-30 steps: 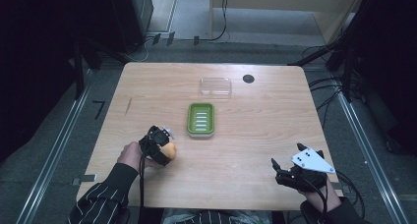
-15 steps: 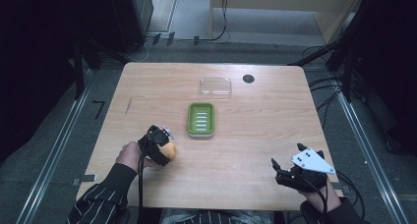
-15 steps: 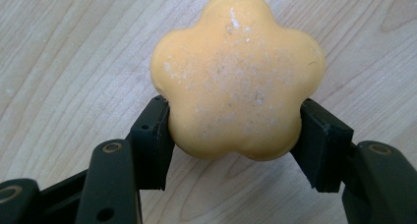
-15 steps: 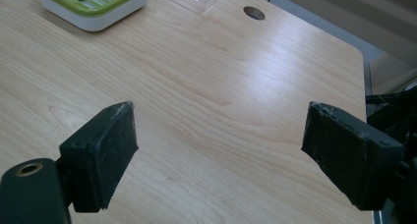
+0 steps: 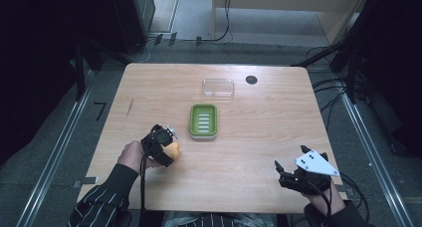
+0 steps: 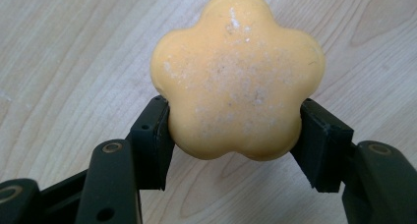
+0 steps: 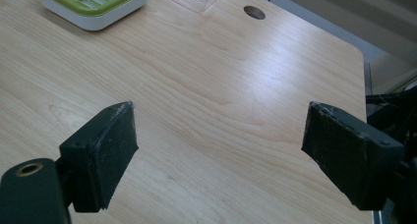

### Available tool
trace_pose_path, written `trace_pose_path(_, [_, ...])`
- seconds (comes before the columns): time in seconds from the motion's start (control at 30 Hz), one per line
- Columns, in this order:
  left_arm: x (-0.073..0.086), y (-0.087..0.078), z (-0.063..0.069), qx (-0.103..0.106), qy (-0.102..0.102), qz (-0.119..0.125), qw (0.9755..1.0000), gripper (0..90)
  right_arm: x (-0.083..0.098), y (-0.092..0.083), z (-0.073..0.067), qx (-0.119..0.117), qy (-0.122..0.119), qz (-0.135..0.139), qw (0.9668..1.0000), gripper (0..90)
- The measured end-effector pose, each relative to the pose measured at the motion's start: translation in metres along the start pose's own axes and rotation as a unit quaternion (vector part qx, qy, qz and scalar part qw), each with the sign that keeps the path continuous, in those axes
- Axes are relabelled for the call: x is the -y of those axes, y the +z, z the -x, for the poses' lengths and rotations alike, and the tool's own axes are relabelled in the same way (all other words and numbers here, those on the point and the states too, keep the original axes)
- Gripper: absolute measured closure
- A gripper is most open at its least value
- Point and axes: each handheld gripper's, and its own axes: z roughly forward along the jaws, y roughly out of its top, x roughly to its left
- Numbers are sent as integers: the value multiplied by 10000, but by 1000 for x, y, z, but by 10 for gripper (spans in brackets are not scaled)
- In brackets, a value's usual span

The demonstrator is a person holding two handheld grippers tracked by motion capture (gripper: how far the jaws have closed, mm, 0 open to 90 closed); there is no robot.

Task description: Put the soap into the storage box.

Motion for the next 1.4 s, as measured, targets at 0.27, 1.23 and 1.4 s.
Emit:
trace_pose_path(0.27, [-6, -7, -2, -56, 72, 62, 9999, 394, 0, 1, 0, 7, -15, -3, 10000, 137])
trace_pose_path(1.23, [-43, -21, -16, -13, 182, 195, 9996, 394, 0, 0, 0, -4, -1, -7, 10000, 137])
trace_pose_path(1.4, [-48, -23, -18, 21, 225, 203, 9995, 394, 0, 0, 0, -1, 7, -4, 10000, 137])
